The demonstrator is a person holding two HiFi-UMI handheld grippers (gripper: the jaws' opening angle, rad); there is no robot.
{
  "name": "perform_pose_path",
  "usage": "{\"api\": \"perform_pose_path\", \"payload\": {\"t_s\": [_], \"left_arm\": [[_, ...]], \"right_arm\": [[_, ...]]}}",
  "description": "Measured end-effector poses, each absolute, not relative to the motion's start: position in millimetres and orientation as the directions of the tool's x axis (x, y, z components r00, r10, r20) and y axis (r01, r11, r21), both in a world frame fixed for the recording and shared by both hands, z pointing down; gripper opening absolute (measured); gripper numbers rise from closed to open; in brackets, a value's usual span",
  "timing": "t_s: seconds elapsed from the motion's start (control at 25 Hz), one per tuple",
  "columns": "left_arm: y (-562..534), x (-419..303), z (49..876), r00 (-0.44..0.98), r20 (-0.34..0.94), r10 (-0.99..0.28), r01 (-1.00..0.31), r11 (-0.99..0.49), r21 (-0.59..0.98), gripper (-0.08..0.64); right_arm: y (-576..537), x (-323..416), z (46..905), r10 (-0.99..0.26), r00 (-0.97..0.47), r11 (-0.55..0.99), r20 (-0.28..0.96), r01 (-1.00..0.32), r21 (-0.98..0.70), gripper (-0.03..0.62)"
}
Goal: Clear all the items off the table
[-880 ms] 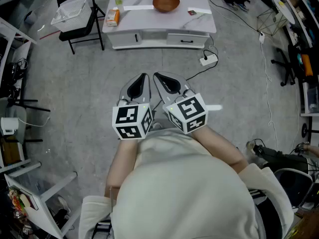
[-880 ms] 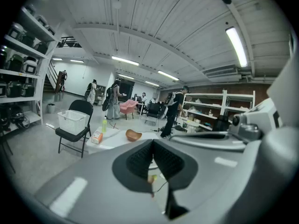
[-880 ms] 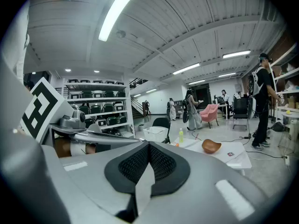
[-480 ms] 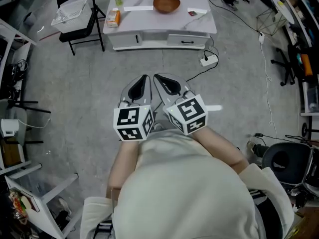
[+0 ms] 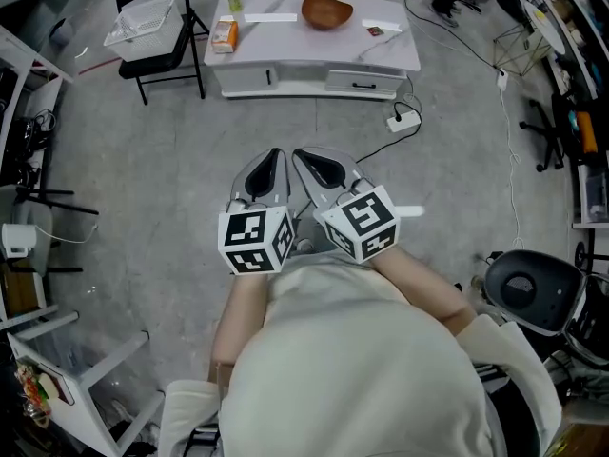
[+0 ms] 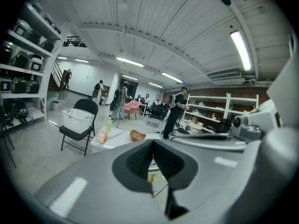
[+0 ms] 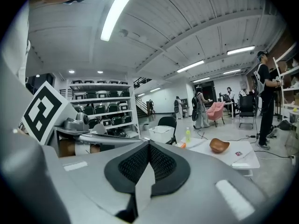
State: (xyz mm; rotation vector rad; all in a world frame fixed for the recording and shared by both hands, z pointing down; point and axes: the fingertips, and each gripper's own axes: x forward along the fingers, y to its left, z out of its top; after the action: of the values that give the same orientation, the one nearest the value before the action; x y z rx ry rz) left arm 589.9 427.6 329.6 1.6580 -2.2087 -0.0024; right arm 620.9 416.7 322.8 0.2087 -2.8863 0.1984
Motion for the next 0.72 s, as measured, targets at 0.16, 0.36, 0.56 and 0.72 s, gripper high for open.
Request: {"api": "perform_pose_path", "payload": {"t_s": [0.16,0.36,0.56,0.72], "left_arm": [[424.2,578.5,330.2,-0.251,0.3,-0.92,-0.915,0.327,0.236,0.008],[419.2,558.3,336.6,-0.277,0.315,-0.908,-0.904,0.357,0.235,0.008],[411.0,531.2,338.9,-0.303,0.323,-0.896,-0.897,0.383,0.22,0.008],[392.9,499.4,341.4,-0.325,0.325,-0.888,-0.892,0.402,0.207,0.008]], "right_arm": [[412.3,611.5,323.1,-0.108,-0.96,0.982,0.259,-0.144,-0.125,-0.002],[407.6,592.5,326.4,-0.08,-0.961,0.985,0.263,-0.117,-0.128,-0.002],[394.0,560.2,327.3,-0.054,-0.966,0.987,0.255,-0.091,-0.135,-0.002],[372.7,521.7,325.3,-0.03,-0.971,0.989,0.238,-0.063,-0.132,-0.002]]}}
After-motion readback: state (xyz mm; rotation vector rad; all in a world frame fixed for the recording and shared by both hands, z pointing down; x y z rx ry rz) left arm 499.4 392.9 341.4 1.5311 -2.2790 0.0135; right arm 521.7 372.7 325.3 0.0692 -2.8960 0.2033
